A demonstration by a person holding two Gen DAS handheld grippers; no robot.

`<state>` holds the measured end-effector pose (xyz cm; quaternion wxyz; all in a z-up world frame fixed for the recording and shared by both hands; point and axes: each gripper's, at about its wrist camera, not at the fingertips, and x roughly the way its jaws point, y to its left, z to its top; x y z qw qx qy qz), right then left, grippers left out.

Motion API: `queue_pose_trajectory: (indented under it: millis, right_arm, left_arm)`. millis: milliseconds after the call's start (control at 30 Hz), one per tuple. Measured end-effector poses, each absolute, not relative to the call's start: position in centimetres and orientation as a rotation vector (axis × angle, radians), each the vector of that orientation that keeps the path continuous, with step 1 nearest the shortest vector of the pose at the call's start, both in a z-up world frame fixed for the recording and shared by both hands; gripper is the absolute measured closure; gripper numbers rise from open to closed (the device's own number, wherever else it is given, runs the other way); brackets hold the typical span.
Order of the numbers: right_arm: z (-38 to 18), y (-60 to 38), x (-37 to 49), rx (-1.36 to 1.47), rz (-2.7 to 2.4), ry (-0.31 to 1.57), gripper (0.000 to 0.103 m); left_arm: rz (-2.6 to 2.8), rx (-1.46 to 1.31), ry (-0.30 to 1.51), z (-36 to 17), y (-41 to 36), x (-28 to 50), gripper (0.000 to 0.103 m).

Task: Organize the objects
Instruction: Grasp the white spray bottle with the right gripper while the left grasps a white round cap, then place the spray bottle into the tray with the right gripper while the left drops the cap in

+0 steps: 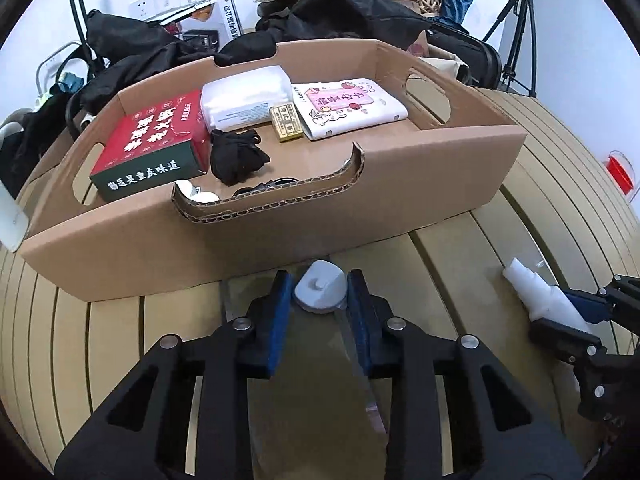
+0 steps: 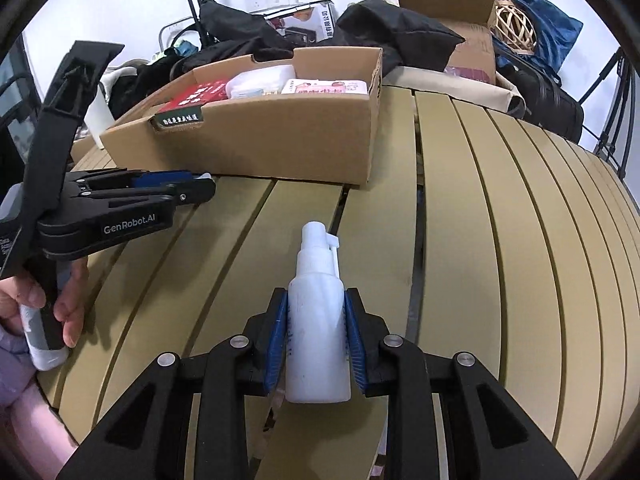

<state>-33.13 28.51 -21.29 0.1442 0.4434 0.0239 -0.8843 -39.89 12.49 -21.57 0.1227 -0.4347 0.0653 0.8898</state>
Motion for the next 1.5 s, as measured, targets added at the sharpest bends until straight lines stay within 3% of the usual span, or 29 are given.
queue_pose_trajectory:
  millis: [200,333,533,700,800,933,1033,1200,1300,1500]
  right_arm:
    - [-20.2,29.5,-31.9,1.295,-2.544,-0.032,0.073]
    - [-18.5,30.3,-28.8,1.265,-2.545,-0.063,0.073]
    - [-16.2,31.0,-22.3,1.26,-2.533,-0.164,0.073]
    - [-13.9,30.8,-19.7,1.209,-2.546,-0.163,0.073]
    - [-11.8,31.2,-20.5,1.146,-2.555,-0.196,0.073]
    - [-8.5,30.6,-23.5,1.034,-2.629,-0.066,0.073]
    - [-6.4,30.2,-28.6,0.968,-2.596,-0.093,0.073]
    - [-7.6,28.2,-39.2,1.073,-2.46,-0.199,0.073]
    - [-10.0,26.2,-44.3,1.159,-2.469,-0.1,0.073]
    - [-15.5,24.4,-50.3,1.326,-2.427,-0.119,0.073]
  left_arm:
    - [2.589,-1.204,0.124,-17.8,11.0,-35.2,0.078]
    - [2.603,-1.167,-0.068,-13.7,7.6,-30.0,0.078]
    - [2.663,-1.124,-0.189,-10.3,4.4,-23.0,0.078]
    - [2.604,-1.096,-0.234,-8.5,4.3,-22.0,0.078]
    - [2.572,-1.029,-0.253,-6.1,4.6,-23.8,0.078]
    - [2.512,-0.971,-0.26,-3.5,5.4,-28.6,0.078]
    - [2.494,-1.039,-0.266,-3.6,6.3,-33.5,0.078]
    - [2.412,-1.203,-0.286,-7.4,8.4,-42.8,0.078]
    - [2.372,-1.316,-0.26,-11.0,9.7,-47.1,0.078]
    - [2.357,-1.447,-0.315,-16.5,9.9,-51.9,0.078]
